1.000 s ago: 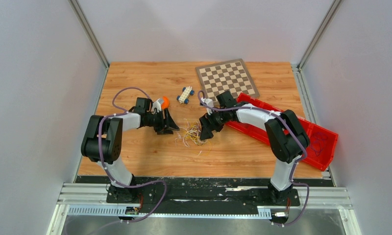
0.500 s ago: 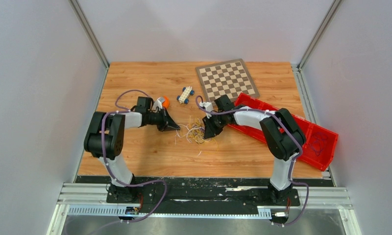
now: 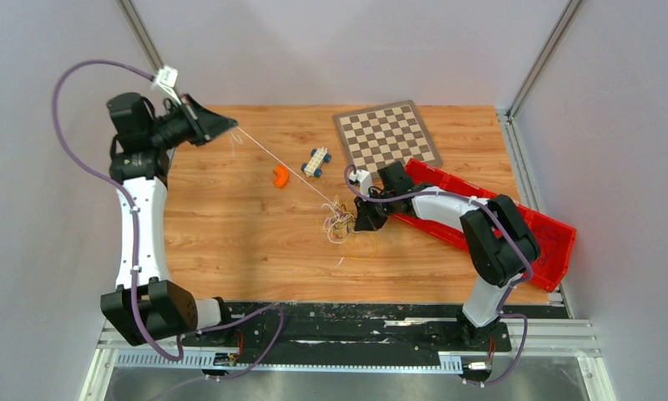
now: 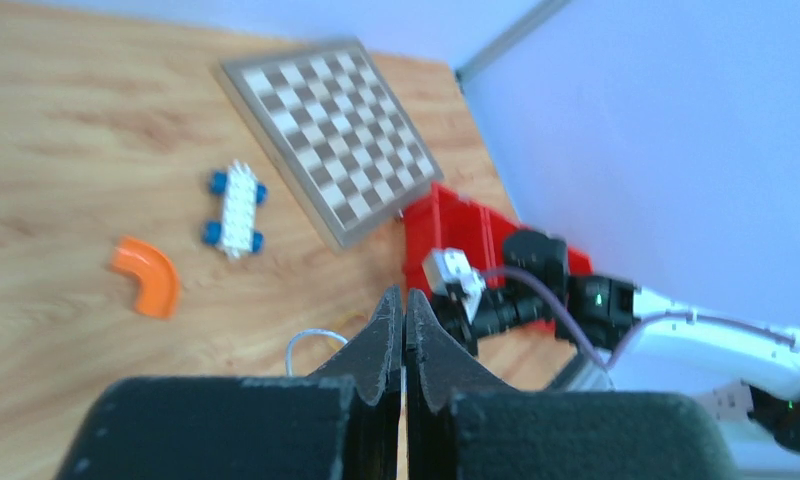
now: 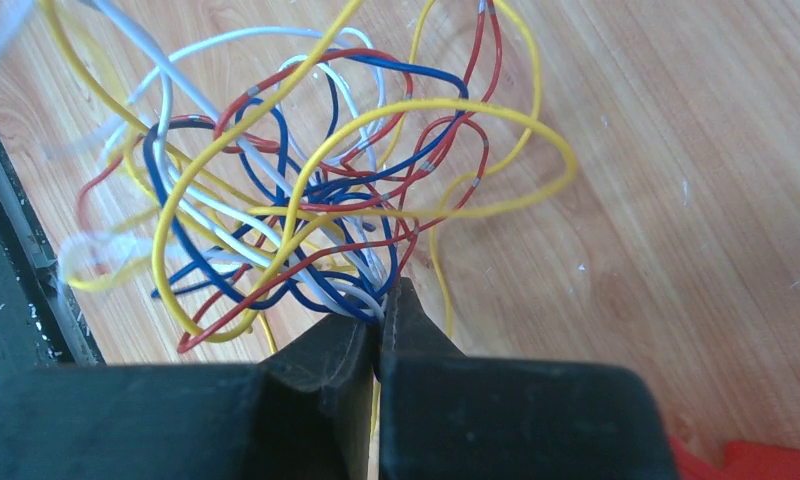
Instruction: Untangle the cables
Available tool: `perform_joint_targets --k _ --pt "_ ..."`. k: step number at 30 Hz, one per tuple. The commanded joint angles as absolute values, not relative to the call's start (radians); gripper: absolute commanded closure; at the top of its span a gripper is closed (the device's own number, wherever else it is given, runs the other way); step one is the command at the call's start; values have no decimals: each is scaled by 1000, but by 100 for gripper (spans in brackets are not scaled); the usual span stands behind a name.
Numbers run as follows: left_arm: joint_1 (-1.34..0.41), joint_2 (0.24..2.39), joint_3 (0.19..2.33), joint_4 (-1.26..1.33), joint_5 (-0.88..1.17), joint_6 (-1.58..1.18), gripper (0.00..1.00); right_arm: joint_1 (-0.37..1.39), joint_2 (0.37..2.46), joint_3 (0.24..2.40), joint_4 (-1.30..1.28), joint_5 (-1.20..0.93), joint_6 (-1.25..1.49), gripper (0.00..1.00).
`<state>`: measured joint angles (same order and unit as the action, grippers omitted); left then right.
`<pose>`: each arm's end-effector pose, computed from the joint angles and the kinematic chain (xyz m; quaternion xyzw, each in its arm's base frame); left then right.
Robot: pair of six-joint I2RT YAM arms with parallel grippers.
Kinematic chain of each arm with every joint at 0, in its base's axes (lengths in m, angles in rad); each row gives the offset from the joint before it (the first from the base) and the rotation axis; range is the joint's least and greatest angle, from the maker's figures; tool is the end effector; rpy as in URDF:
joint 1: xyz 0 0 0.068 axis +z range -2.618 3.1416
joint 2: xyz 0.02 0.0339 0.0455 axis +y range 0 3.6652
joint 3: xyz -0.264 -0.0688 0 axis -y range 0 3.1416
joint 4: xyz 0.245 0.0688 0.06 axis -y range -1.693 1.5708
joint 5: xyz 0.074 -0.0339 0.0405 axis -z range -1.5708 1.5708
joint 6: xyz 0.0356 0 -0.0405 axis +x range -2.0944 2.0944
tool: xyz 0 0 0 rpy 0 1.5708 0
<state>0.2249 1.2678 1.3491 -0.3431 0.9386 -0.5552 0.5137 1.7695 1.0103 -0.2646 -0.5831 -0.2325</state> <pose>0.2719 0.0327 0.4206 -0.0144 0.7591 -0.4432 0.4766 0.2909 0.1866 0.1586 -0.4084 0.8305 0.3103 0.2174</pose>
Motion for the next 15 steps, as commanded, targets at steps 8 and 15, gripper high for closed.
perform_joint_targets --k 8,15 --pt "504 1437 1950 -92 899 -754 100 489 1782 902 -421 -459 -320 96" --pt "604 1563 2209 -29 841 -843 100 489 1782 902 -435 -459 -326 91"
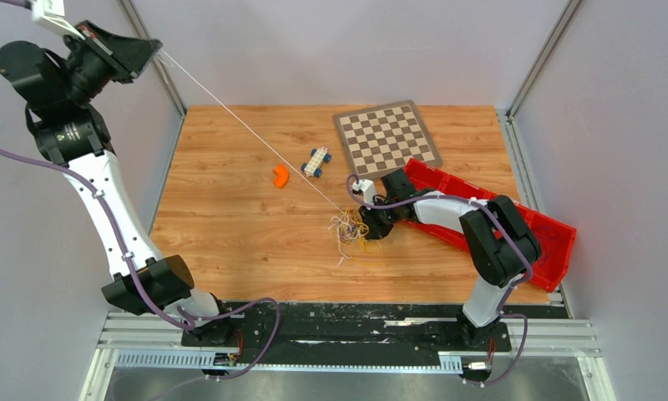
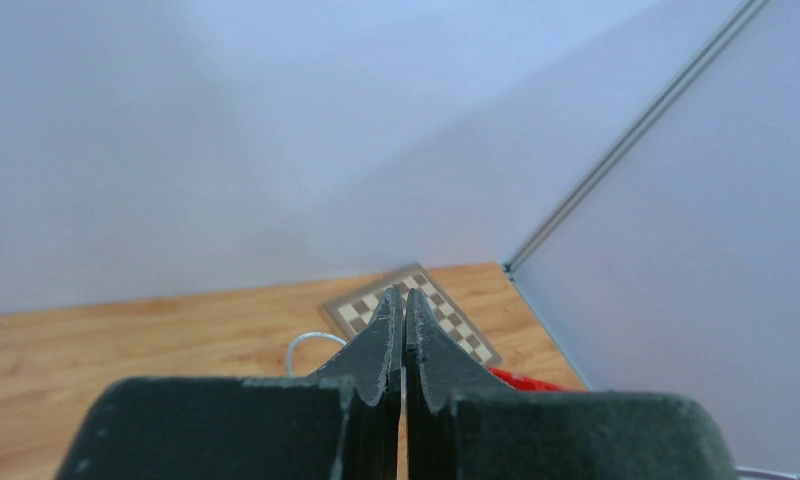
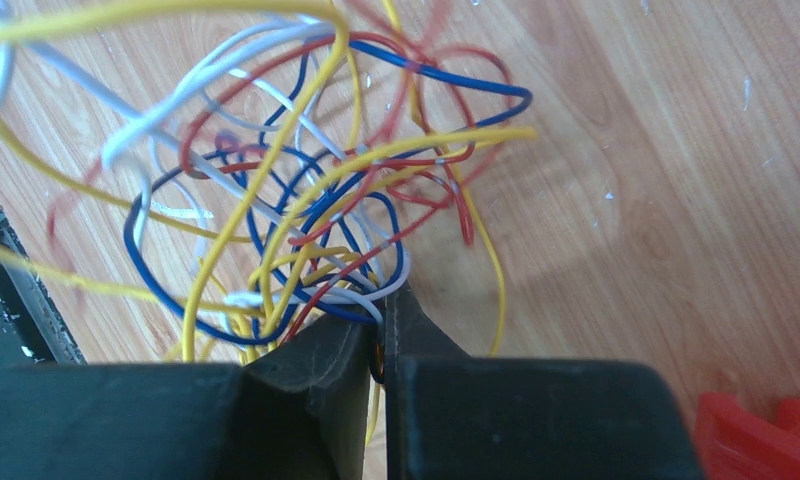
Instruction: Untangle the cables
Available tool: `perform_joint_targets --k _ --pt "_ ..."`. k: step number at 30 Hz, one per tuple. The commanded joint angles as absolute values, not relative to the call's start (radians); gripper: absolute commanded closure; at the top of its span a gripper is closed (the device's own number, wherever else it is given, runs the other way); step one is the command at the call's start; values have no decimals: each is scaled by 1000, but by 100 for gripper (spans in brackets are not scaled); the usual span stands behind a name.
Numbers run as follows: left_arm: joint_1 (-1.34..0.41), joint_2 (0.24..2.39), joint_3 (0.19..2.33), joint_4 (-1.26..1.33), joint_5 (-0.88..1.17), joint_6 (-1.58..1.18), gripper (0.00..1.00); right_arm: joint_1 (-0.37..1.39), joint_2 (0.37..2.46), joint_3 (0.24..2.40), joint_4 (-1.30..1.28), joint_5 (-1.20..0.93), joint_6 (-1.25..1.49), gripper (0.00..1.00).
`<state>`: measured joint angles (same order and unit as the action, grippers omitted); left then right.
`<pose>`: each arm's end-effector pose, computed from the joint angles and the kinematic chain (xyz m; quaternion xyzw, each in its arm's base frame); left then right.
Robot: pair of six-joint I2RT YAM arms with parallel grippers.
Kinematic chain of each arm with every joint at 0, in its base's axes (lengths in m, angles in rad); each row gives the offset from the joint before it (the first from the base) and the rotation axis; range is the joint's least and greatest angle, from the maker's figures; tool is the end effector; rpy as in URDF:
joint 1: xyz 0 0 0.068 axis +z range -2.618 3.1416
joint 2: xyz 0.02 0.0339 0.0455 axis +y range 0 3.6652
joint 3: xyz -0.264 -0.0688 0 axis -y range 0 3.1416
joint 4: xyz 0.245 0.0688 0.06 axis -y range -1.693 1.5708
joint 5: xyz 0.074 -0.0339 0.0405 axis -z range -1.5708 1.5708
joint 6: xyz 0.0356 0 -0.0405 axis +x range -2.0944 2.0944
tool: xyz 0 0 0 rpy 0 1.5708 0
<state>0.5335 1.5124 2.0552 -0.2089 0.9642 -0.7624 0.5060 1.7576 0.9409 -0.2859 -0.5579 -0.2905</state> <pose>0.2495 0.1134 0.5859 -0.0088 0.6376 -0.3495 0.6865 0.2773 0.1752 0.1424 -0.4215 0.8372 0.2903 0.1929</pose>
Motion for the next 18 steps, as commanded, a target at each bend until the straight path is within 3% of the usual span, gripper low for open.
perform_joint_targets --k 1,13,16,18 --pt "614 1577 2270 -28 826 -863 100 489 1782 904 -437 -457 -327 91" --pt "688 1651 2449 -11 713 -879 100 478 1782 893 -463 -452 -371 82" --pt "696 1654 2472 -11 687 -866 100 473 1780 885 -469 -444 -387 83" --pt "700 1653 2479 -16 690 -868 100 463 1773 887 -475 -446 -394 89"
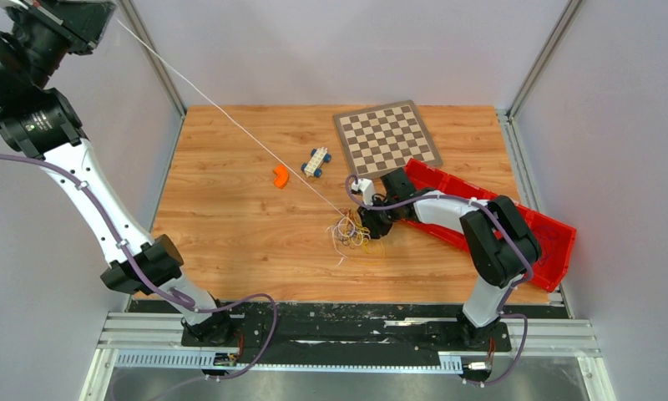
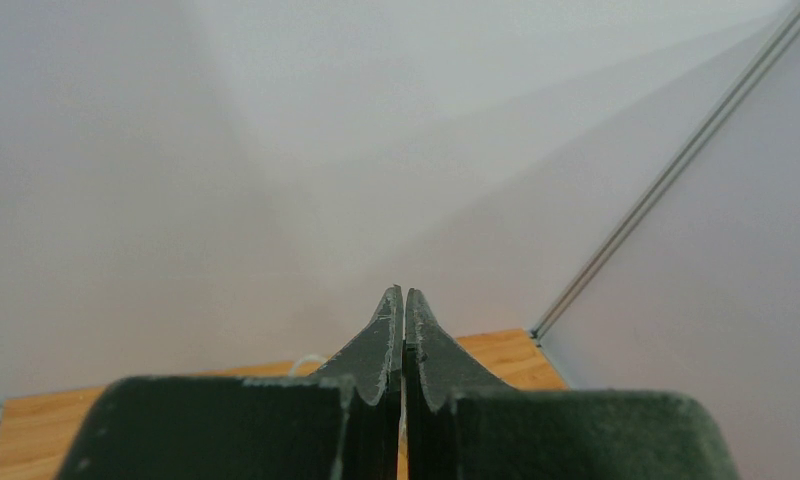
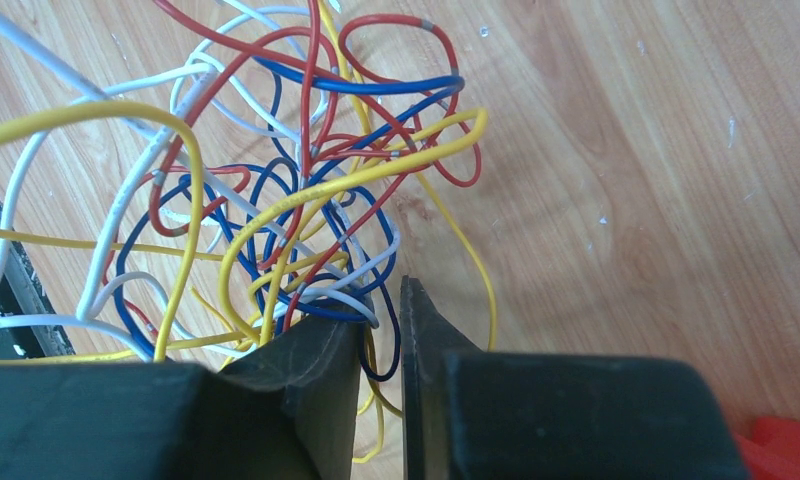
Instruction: Untangle the cables
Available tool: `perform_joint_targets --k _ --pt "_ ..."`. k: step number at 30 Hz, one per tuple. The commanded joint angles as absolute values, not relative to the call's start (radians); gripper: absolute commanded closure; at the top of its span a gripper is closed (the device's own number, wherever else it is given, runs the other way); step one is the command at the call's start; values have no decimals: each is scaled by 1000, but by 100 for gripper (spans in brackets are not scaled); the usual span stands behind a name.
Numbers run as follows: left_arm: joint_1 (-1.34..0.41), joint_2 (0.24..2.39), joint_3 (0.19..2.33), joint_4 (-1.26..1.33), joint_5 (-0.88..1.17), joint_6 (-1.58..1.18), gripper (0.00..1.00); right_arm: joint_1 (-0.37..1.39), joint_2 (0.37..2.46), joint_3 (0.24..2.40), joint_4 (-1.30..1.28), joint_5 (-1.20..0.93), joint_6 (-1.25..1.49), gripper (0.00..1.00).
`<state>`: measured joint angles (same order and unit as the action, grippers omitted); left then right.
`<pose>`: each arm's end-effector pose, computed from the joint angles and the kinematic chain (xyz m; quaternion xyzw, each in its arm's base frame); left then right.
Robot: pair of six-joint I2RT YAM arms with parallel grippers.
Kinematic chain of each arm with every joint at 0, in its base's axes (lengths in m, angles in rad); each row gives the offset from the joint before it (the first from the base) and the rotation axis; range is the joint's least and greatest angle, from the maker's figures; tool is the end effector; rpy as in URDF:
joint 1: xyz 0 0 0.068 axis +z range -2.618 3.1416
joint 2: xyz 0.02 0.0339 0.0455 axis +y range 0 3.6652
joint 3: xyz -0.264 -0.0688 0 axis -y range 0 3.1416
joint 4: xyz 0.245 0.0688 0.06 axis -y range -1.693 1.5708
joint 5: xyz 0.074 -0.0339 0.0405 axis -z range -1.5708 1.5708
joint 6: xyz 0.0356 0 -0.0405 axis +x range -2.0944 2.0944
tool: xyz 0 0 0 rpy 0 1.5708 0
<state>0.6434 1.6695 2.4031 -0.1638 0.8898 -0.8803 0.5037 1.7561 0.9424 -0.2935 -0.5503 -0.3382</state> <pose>0.2318 0.1392 0.6368 -0.0258 0.5740 -0.2987 0.7620 0.2776 0.1742 0.1428 -0.4397 0.8294 0.2818 0.1985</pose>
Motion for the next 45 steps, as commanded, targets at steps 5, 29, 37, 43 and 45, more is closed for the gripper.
perform_joint_targets --k 5,29,37,43,45 --pt "663 1524 2179 -41 906 -827 100 451 1699 946 -486 -567 -386 100" --pt "67 966 1001 -716 1250 473 46 509 1416 1218 -405 -1069 -278 100" --pt "-188 835 921 -422 1128 386 76 564 1329 1228 -282 -1085 -188 100" --pt "-335 794 903 -321 1018 379 80 595 1295 1228 -220 -1078 -136 100" --pt "-368 795 903 -331 992 401 83 598 1289 1229 -200 -1080 -115 100"
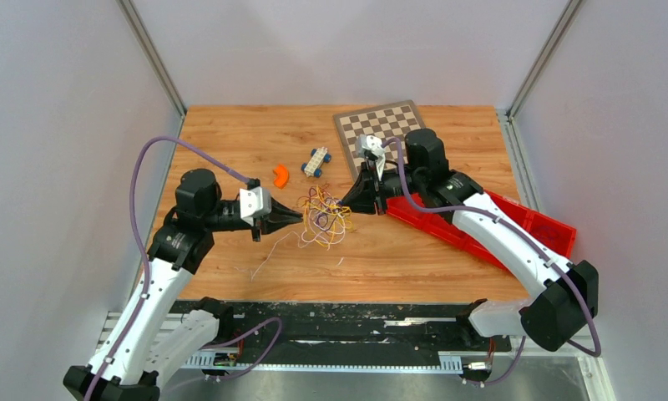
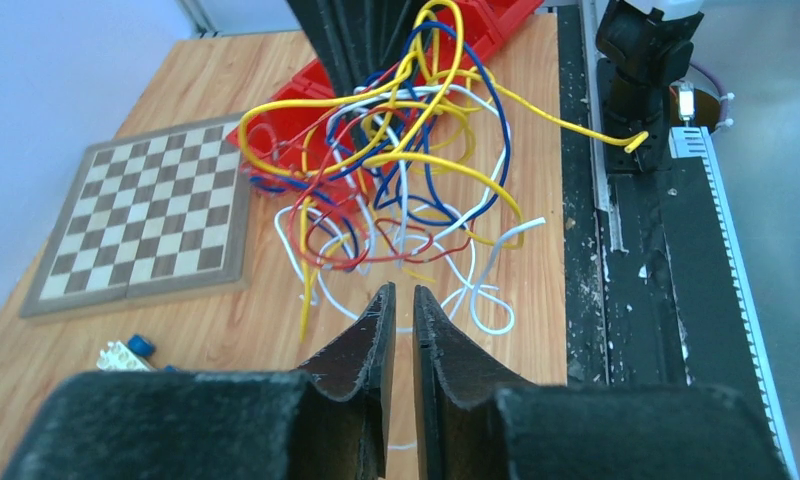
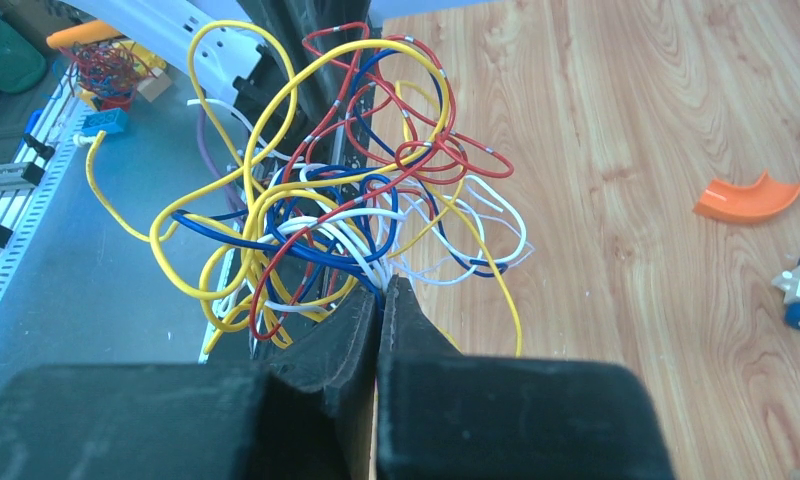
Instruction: Untangle the cables
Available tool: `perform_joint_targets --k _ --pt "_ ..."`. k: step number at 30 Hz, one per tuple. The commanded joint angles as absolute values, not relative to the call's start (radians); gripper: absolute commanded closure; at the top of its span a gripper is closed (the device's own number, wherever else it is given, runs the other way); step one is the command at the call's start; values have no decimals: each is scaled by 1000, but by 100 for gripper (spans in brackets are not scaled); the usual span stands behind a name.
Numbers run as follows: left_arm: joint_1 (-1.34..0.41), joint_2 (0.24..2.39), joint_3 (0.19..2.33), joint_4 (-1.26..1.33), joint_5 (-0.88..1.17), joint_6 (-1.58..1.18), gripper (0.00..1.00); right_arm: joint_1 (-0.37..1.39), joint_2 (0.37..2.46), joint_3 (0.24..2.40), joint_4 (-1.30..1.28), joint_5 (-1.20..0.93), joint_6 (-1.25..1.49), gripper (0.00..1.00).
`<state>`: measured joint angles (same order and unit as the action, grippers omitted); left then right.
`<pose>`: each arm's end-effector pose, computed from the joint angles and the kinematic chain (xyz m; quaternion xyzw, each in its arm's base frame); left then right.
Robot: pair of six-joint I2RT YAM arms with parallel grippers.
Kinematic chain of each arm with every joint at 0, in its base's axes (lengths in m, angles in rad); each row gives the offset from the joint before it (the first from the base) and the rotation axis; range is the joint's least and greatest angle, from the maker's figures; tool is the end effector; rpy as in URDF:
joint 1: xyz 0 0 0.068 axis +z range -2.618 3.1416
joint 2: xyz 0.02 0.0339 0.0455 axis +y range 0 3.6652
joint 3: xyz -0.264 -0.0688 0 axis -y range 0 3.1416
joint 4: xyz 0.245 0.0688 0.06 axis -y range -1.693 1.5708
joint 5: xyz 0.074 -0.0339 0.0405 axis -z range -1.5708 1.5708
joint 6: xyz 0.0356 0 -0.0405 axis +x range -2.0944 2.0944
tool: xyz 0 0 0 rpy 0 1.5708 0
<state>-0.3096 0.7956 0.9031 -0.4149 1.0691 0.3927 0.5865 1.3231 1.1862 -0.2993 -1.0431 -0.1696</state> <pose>0.1422 -0.0782 0.3604 0.5214 0.5486 -0.3897 0.5248 0.2241 0.1858 0.3566 -0.5187 0.5808 0.5075 0.3689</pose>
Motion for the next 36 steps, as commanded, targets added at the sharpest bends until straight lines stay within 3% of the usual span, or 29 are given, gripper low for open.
perform_joint_targets --k 1,10,15,23,29,36 --pt "-371 796 896 -330 981 396 83 598 1284 1231 -189 -1079 -104 100" --pt "-375 708 776 -232 887 307 72 602 1257 1267 -154 -1096 -42 100" --pt "-376 673 712 -113 738 173 66 610 1248 1280 -134 -1108 -15 100" --pt "-375 708 701 102 634 -39 65 624 1245 1302 -111 -1130 60 100" --pt "-376 729 745 157 723 -70 64 636 1233 1293 -99 -1128 81 100" --pt "-406 723 775 83 848 -5 52 638 1242 1292 -85 -1123 83 100"
